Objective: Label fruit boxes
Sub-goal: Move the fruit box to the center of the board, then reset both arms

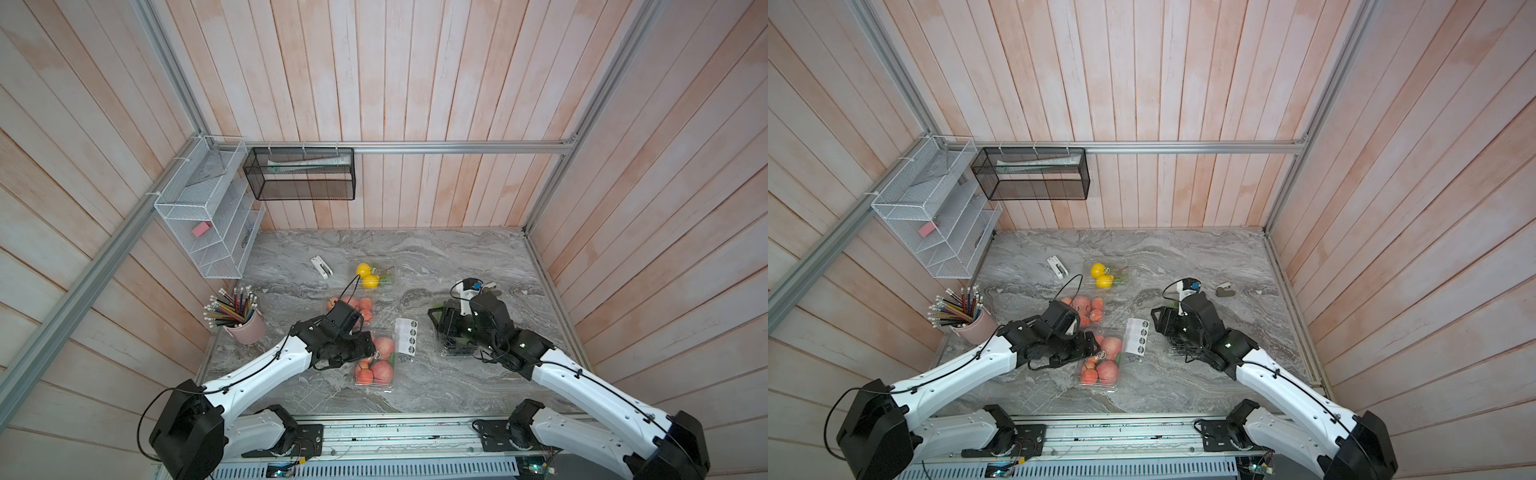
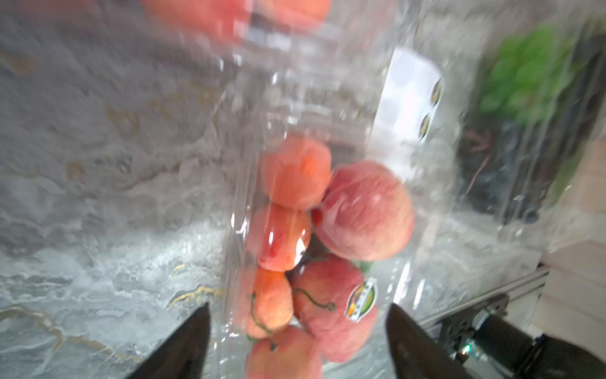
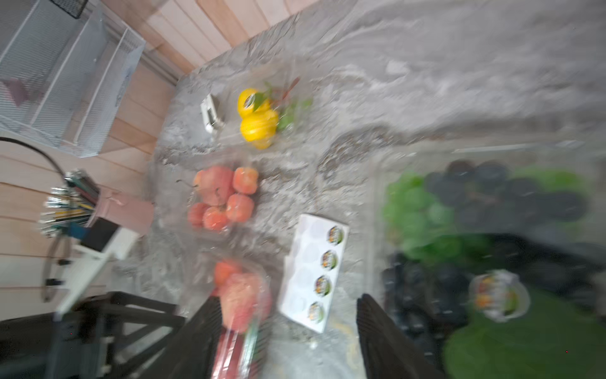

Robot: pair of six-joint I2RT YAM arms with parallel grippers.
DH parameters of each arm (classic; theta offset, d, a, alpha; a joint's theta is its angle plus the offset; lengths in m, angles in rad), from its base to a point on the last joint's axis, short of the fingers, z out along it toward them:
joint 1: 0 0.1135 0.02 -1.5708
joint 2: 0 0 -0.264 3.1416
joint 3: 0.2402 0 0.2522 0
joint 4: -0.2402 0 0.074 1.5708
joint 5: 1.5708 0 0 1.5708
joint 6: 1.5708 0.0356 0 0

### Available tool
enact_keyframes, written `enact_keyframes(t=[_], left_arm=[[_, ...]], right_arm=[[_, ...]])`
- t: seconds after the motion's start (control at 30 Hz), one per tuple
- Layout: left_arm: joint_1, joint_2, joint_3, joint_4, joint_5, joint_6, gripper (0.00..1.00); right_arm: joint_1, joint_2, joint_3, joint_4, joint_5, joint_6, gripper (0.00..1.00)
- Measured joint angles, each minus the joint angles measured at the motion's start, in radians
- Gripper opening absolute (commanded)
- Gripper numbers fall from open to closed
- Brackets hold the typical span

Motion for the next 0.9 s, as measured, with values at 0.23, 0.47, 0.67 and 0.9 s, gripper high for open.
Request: enact_keyframes(t=[0.23,0.47,0.67,0.9], left_arm=[[0.15,-0.108,0.042,0.137,-0.323,0.199,1.0],[0.241,-0.262,-0.291,0.689,-0.691,0.557,1.0],[0.385,-0.147,-0.452,1.078,-0.766,0.746,1.0],[0.529,0.021,-0.573,1.426,-0.663,0.777,1.0]], right_arm=[[-0.377,-0.19,-0.153,0.088,0.095,-0.241,0.98],[-0.619,-0.214,-0.339,0.36,0.13,-0.443,0.98],[-0.678,-0.093,-0.476,0.65,0.115,-0.548,0.98],[-0.69,-0.008,-0.586,0.946,0.086,-0.61,0.98]])
